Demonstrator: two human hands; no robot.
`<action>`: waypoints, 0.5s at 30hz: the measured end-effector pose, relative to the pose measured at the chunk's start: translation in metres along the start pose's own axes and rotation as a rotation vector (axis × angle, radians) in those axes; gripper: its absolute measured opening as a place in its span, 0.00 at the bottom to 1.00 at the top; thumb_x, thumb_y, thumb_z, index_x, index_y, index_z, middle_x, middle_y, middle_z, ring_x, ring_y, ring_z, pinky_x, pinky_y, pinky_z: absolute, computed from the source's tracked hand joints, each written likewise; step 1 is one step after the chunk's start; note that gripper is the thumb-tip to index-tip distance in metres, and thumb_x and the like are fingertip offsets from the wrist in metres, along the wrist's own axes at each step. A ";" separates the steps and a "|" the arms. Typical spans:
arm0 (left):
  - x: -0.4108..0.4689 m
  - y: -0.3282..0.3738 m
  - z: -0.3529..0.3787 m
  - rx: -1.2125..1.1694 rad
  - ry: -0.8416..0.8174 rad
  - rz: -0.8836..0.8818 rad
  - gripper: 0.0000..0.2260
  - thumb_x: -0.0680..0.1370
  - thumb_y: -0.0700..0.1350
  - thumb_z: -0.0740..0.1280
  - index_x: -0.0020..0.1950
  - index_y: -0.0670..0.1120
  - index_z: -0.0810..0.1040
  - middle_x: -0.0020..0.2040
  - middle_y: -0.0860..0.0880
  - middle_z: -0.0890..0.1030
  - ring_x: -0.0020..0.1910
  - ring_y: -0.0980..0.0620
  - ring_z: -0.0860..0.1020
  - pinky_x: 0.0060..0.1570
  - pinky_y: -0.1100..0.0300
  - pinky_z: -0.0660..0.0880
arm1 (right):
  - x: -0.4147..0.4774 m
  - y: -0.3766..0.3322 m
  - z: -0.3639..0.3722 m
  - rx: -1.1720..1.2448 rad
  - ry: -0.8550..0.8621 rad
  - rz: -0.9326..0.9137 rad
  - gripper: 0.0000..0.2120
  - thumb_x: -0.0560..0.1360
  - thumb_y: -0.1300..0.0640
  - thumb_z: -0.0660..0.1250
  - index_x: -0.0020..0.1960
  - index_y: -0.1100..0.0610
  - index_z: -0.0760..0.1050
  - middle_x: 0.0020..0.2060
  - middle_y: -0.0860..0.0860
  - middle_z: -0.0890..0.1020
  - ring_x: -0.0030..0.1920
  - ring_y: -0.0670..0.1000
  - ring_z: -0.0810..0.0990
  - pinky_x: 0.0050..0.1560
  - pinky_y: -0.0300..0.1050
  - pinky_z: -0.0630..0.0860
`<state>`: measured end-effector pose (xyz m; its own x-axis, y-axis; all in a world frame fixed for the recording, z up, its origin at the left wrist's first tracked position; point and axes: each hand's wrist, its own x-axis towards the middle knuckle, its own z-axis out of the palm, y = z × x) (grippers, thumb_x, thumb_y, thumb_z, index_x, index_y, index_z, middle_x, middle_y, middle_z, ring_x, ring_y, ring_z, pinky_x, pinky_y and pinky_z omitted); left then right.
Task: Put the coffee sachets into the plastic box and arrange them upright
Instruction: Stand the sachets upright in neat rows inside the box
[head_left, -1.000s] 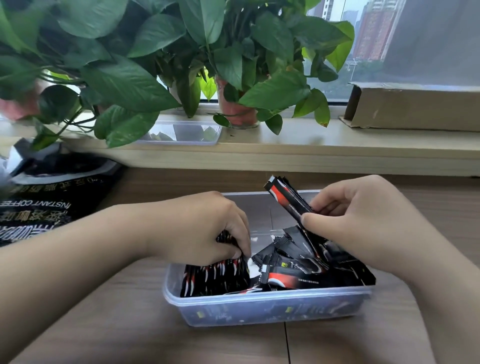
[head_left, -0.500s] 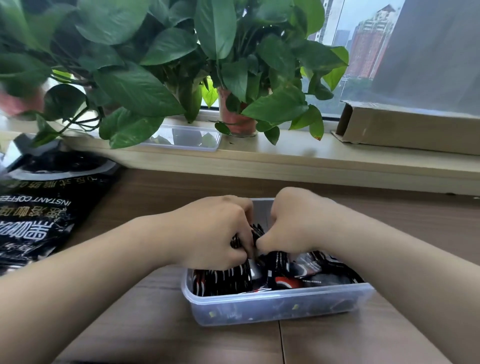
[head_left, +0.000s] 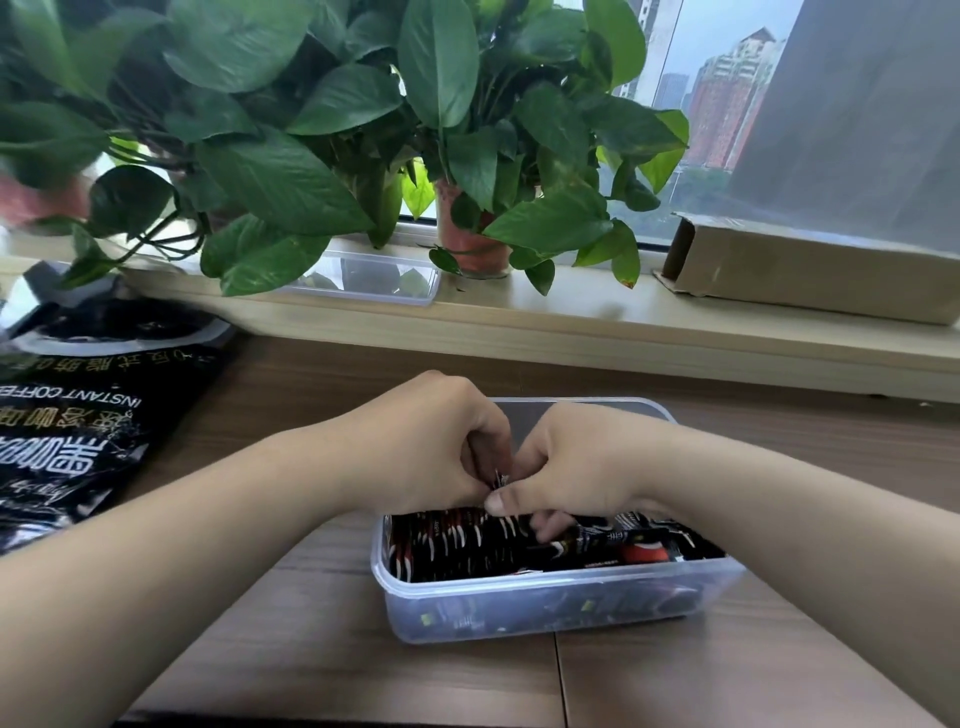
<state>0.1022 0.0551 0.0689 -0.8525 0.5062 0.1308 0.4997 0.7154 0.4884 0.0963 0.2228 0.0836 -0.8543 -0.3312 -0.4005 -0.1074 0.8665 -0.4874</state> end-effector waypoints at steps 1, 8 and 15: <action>0.001 -0.001 0.000 -0.007 -0.010 -0.009 0.07 0.68 0.42 0.77 0.43 0.51 0.86 0.34 0.57 0.84 0.34 0.65 0.81 0.39 0.65 0.79 | 0.000 0.001 -0.001 0.028 -0.015 -0.005 0.09 0.73 0.52 0.74 0.40 0.57 0.81 0.34 0.52 0.85 0.36 0.46 0.86 0.35 0.33 0.77; 0.002 -0.005 0.000 0.049 -0.080 0.079 0.10 0.68 0.46 0.77 0.47 0.55 0.85 0.50 0.59 0.83 0.46 0.66 0.78 0.49 0.67 0.75 | 0.003 0.011 0.005 0.231 0.068 -0.042 0.16 0.66 0.59 0.81 0.47 0.67 0.82 0.40 0.60 0.87 0.41 0.53 0.88 0.58 0.51 0.81; 0.004 -0.005 -0.004 0.176 -0.287 0.145 0.10 0.76 0.48 0.70 0.55 0.60 0.81 0.51 0.58 0.83 0.55 0.56 0.78 0.57 0.53 0.74 | -0.005 0.018 -0.023 -0.297 0.048 -0.318 0.06 0.71 0.47 0.74 0.44 0.48 0.85 0.36 0.48 0.86 0.38 0.48 0.83 0.44 0.46 0.81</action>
<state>0.0955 0.0515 0.0706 -0.7056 0.7050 -0.0716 0.6521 0.6856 0.3235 0.0868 0.2484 0.0943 -0.7771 -0.5872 -0.2264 -0.5044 0.7963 -0.3340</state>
